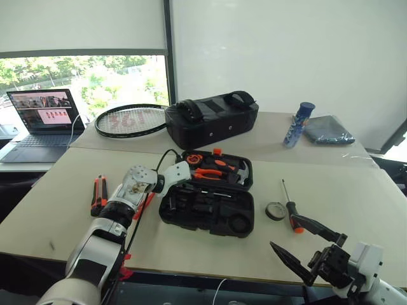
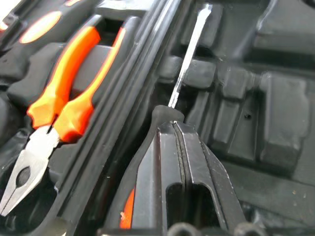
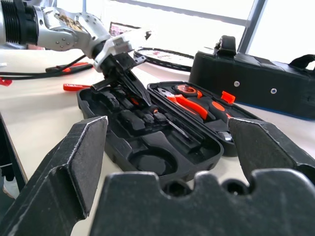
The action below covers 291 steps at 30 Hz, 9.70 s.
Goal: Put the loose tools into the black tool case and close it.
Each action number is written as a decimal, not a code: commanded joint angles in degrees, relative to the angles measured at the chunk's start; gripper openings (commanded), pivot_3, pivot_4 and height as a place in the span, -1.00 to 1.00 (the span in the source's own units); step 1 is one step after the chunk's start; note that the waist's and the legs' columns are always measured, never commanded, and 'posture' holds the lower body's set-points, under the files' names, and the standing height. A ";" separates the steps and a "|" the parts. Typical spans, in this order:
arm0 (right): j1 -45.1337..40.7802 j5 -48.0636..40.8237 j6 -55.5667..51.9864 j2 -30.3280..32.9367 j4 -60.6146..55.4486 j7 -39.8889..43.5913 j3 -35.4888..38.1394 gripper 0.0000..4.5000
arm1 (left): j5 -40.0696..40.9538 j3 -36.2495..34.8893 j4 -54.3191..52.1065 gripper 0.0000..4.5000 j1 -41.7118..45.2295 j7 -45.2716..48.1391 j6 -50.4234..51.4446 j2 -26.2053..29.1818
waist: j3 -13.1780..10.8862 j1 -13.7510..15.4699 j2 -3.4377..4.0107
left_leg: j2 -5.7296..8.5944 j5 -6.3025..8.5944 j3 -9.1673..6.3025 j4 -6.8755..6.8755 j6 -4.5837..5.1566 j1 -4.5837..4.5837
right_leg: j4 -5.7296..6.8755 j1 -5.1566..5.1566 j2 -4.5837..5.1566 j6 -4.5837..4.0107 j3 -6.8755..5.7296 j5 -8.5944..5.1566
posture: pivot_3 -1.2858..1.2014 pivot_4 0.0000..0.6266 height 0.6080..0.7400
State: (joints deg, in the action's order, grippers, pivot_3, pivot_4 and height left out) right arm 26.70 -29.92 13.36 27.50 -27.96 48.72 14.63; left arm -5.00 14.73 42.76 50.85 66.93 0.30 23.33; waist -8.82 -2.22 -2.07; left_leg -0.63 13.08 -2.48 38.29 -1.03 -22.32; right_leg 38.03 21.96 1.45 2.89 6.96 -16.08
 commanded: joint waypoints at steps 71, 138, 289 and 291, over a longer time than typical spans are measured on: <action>-16.06 -6.69 -64.25 20.87 3.35 -21.14 8.89 1.00 | 36.47 -26.09 -54.91 0.99 -50.43 1.79 8.86 16.82 | -0.17 -0.19 0.11 | -0.19 0.16 0.97 -0.57 0.18 -0.19 | -0.24 0.32 0.89 -0.35 -0.15 -0.45 | 0.03 -0.52 1.00; -78.91 21.97 -61.17 18.32 24.08 14.43 -48.93 -0.54 | 37.19 -25.05 -57.86 1.00 -54.56 -1.74 7.32 15.68 | -0.73 -0.26 0.44 | -0.10 0.19 0.59 -0.39 0.31 -1.69 | 0.03 2.27 1.78 -0.49 -1.67 0.19 | 0.03 -0.52 1.00; -27.32 -9.08 -29.89 13.95 -2.89 8.04 -3.26 1.00 | 28.49 -20.04 -33.60 -0.81 -24.68 -12.38 31.08 21.44 | -0.82 1.22 0.27 | -0.17 0.25 0.93 -0.52 0.30 -0.06 | -0.38 0.43 1.94 -0.75 -2.95 0.22 | 0.03 -0.52 1.00; -26.88 -9.25 -29.80 14.12 -3.00 8.15 -2.81 1.00 | 30.06 -21.10 -33.66 -0.81 -23.81 -5.70 23.72 21.26 | -0.87 1.32 0.18 | -0.18 0.24 0.91 -0.52 0.30 -0.12 | -0.38 0.47 1.93 -0.75 -2.98 0.22 | 0.03 -0.52 1.00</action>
State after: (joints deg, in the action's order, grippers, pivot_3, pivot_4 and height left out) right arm -0.39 -38.41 -17.11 41.07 -28.85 56.47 9.78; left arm 22.71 -3.51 10.34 25.44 54.67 32.05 44.39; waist -9.69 -0.89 -1.89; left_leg -0.82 13.33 -1.57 37.77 -0.73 -22.46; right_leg 37.63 22.45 3.39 2.14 3.98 -15.86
